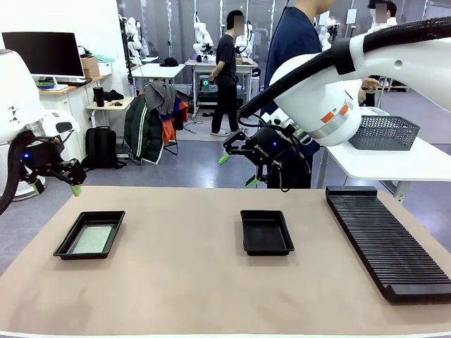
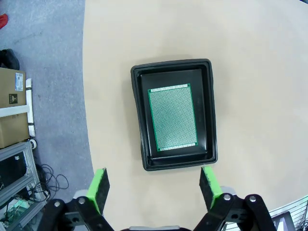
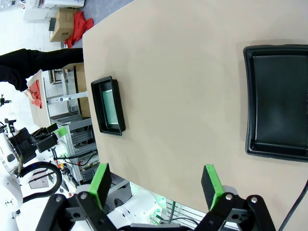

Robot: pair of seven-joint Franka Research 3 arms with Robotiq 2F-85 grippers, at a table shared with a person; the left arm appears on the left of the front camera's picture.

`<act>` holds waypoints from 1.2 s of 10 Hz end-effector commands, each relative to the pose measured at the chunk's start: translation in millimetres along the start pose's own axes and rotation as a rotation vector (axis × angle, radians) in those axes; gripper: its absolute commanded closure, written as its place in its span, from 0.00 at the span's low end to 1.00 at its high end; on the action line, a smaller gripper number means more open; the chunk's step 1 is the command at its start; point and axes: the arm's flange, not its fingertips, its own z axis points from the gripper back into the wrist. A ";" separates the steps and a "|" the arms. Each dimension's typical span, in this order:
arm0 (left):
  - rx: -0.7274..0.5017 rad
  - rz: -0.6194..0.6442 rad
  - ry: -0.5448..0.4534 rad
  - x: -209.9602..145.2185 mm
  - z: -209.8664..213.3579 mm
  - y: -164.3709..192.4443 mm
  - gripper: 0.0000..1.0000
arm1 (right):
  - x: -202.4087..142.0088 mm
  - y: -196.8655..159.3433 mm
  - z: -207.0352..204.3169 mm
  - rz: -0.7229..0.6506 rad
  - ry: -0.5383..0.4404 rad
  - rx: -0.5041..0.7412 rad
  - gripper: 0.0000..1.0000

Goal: Inspect and transfer BCBs to ESD trays.
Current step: Pick up the Blank PCB from the PCB Rack and place it in the right ESD tray.

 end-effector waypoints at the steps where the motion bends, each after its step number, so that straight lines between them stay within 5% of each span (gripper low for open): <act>1: 0.001 0.001 -0.005 -0.9 -0.6 0.1 0.00 | 2.3 2.5 -1.1 -0.016 -0.004 -0.019 0.00; 12: 0.001 0.001 -0.005 -0.9 -0.6 0.1 0.00 | 2.3 2.5 -1.1 -0.016 -0.004 -0.019 0.00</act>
